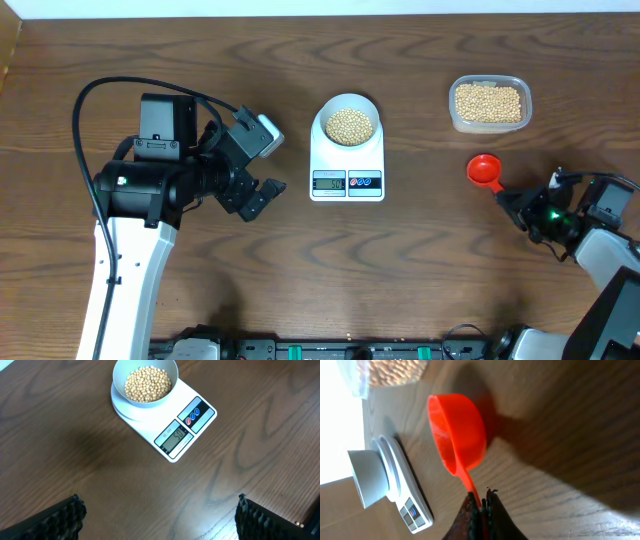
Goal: Scoop item into bowl and weigh 50g on scale
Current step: 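Open the right gripper to release the scoop and withdraw right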
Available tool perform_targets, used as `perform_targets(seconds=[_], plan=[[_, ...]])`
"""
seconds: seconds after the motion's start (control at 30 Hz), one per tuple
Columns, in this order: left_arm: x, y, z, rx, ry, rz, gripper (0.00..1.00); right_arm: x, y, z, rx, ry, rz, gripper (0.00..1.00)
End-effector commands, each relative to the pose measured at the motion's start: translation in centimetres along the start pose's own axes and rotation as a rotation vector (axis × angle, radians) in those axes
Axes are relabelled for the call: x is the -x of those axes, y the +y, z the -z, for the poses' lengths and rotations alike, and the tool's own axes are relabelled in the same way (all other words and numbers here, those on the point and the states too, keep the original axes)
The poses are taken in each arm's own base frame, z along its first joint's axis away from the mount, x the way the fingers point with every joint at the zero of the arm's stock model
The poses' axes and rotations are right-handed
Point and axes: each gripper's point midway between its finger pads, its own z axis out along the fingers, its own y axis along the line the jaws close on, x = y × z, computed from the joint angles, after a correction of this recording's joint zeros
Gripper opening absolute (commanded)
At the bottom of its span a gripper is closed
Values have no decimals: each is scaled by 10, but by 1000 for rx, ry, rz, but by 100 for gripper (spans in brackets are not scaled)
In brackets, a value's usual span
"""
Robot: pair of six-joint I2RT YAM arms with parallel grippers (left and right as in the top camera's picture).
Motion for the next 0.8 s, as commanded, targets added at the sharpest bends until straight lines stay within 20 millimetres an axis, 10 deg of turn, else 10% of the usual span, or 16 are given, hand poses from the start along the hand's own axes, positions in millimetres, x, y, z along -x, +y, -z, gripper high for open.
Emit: perform_targets(seconds=[0.0, 0.2, 0.27, 0.3, 0.77], plan=[[6, -1, 6, 2, -25, -16, 98, -7, -22, -5, -97, 14, -45, 10], [6, -1, 6, 2, -25, -16, 98, -11, -56, 2, -288, -6, -85, 40], [6, -1, 6, 2, -25, -16, 98, -9, -63, 4, -326, -20, -73, 61], [6, -1, 6, 2, -25, -16, 98, -9, -63, 4, -327, -17, -54, 99], [6, -1, 6, 2, -25, -16, 98, 26, -58, 39, -473, -167, 288, 99]])
